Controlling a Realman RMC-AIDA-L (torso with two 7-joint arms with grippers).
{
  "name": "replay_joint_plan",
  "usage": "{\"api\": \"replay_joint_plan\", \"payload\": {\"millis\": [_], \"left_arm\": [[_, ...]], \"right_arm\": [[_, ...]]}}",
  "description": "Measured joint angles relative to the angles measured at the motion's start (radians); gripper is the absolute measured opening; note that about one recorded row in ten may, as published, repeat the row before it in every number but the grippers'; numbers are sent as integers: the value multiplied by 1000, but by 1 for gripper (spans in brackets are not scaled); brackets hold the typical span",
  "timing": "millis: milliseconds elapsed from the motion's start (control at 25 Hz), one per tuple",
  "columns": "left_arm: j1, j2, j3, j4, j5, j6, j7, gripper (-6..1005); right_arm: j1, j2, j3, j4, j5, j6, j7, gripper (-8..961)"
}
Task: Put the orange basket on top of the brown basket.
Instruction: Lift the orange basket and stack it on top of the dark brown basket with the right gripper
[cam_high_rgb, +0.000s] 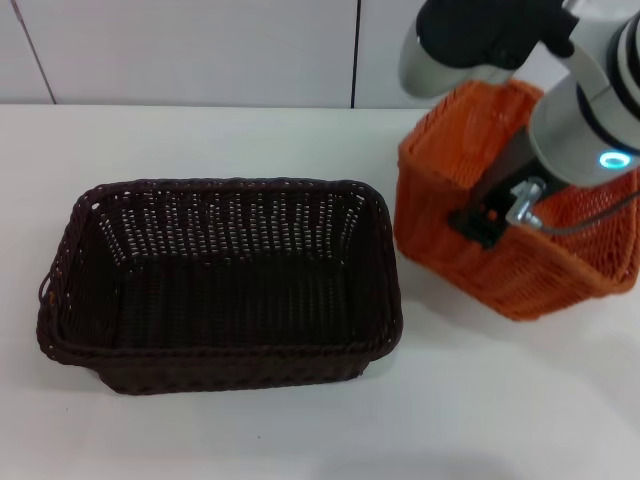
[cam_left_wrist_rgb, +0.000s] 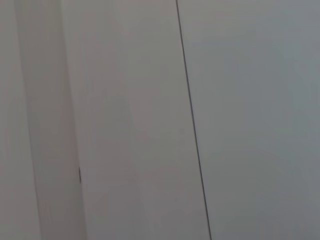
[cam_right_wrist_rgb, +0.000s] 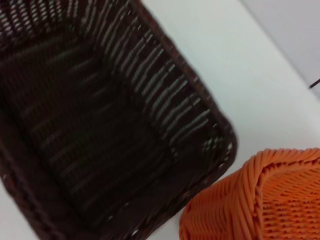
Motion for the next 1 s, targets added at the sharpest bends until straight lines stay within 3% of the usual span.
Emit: {"api": "replay_joint_plan", "payload": {"millis": [360,1000], "left_arm": [[0,0,-4,3,0,0,0,777],[16,-14,-8,6,-8,-25,-13,773]], "right_arm": [[19,-2,-51,-40,-17,67,-81,157],[-21,1,-297,-121,-81,264,-663,159]]}}
